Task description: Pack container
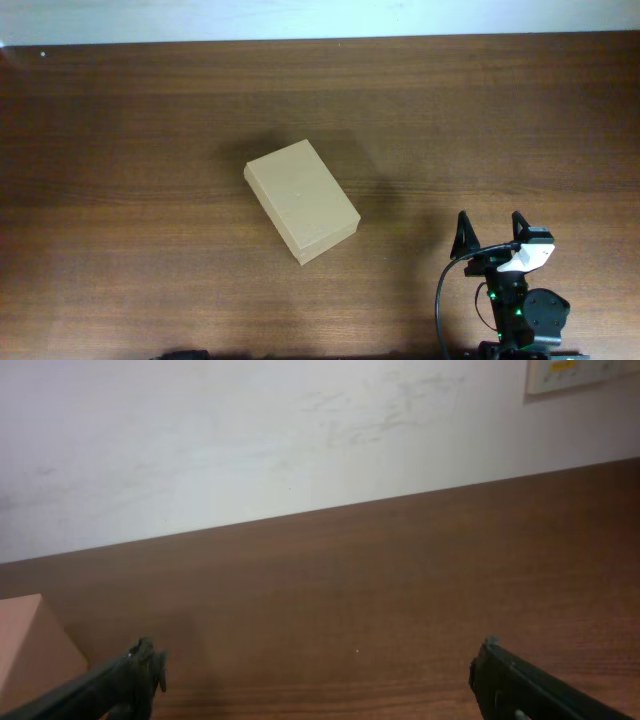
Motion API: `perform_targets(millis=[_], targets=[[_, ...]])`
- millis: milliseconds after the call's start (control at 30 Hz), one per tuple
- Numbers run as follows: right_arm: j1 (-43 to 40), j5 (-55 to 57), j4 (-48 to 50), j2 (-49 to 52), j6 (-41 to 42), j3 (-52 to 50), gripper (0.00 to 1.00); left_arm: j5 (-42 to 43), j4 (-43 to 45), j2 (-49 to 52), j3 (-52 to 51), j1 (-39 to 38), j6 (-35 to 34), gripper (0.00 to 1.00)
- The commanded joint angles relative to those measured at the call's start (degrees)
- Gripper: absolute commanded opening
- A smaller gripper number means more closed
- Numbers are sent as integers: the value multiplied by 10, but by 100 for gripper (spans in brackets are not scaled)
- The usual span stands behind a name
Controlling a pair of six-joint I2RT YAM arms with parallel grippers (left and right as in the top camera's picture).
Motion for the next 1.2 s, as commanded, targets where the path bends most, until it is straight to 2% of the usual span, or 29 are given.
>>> perform_targets(millis=[0,100,233,433,500,600,833,933,1167], targets=[[-5,-7,2,-6,0,-5,99,169,70,-10,-113,32,-3,99],[-5,-7,1,-6,0,-5,99,212,167,-45,-248,37,-3,99],[-5,-7,2,-6,0,-5,99,213,271,-120,-431,37,-3,99],[-5,-7,1,-6,0,-5,99,189,320,-198,-634,37,31,99],[-5,-7,1,-6,0,-5,99,189,335,-197,-681,37,68,99],[-5,-7,1,-6,0,-5,99,189,374,-197,-735,37,98,99],[-5,-7,2,-6,0,-5,99,189,471,-197,-876,37,98,99],[-5,-7,1,-6,0,-5,99,188,482,-197,-911,33,98,99],[-5,-7,1,-6,0,-5,99,82,484,-197,-913,0,105,99]])
